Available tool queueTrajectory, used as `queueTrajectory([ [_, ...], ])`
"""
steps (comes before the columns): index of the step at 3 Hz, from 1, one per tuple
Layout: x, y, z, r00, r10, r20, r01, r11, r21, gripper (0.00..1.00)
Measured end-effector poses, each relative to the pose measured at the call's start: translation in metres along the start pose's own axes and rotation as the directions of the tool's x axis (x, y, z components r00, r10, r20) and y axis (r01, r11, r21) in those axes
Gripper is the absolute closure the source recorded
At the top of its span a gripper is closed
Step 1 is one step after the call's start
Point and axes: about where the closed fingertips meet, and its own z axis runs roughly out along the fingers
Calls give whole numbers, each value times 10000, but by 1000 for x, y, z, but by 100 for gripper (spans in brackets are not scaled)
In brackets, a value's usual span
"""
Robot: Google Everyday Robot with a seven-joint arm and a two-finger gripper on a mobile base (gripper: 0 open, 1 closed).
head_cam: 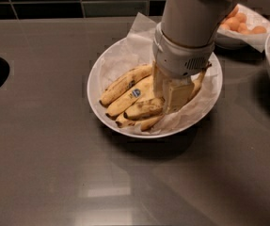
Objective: Pick banana from white bowl
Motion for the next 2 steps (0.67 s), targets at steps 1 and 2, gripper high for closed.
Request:
queueTrajectory([
  [1,-19,-13,-23,9972,-377,-641,407,9981,463,100],
  [2,-21,-15,-25,9967,-432,-688,467,9977,491,100],
])
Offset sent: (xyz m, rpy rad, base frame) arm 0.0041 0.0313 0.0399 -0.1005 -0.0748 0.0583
